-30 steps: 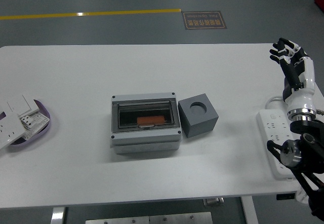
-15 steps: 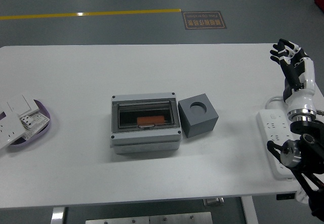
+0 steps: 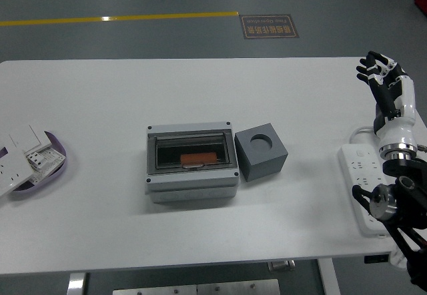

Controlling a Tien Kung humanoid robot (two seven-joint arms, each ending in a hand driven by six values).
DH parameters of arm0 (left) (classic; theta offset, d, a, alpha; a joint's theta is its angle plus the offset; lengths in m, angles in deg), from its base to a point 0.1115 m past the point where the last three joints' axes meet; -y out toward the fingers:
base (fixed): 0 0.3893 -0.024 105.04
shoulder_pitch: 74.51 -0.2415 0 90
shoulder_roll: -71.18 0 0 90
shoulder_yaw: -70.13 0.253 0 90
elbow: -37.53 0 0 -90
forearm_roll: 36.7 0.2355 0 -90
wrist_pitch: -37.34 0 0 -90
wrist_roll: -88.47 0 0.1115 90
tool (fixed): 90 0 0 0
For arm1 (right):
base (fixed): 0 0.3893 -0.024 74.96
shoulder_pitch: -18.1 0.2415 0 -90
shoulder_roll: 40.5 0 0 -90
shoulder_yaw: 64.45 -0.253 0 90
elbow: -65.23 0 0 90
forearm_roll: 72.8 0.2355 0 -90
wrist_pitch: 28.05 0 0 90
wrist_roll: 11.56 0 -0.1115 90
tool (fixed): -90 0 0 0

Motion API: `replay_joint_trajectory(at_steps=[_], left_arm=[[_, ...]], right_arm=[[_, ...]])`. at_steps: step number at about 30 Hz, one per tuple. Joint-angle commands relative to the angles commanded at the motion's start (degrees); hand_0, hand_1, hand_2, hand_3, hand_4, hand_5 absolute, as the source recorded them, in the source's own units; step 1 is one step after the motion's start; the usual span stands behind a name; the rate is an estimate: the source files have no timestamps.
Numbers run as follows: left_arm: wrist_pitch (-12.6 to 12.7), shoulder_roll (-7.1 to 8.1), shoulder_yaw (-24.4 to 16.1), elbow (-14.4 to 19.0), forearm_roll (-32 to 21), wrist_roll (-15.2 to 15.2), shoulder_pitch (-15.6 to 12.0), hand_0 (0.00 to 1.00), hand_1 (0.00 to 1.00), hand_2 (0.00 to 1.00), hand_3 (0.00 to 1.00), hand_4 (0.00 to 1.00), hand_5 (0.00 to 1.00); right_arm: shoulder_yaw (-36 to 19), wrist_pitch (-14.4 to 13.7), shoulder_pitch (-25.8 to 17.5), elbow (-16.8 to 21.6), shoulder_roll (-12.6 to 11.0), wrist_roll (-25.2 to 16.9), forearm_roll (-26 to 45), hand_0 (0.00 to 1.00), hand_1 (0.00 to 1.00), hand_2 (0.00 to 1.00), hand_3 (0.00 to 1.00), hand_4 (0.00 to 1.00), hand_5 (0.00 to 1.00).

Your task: Pick up the cylinder from the cube,place it in the box,flap close box

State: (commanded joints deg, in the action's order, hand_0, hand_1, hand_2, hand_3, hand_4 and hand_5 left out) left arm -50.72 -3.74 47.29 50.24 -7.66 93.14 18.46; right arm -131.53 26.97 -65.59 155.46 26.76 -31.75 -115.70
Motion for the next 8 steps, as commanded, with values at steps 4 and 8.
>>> replay_joint_trajectory(at_steps=[4,8], left_arm=[[0.0,0.03,0.1,0.0,-0.1,0.0,0.0,0.595,0.619,0.605,0.623,0.678,0.226],[0.0,0.02,0.1,0.0,-0.1,0.0,0.0,0.595,0.619,0.605,0.623,0.678,0.226]], right_arm=[[0.0,-0.1,0.0,0.0,0.0,0.1,-0.1,0.702,0.644,0.636,0.643,0.778,0.421],[-0.1,-0.2,0.0,0.0,0.0,0.1,-0.2,0.702,0.644,0.636,0.643,0.778,0.421]])
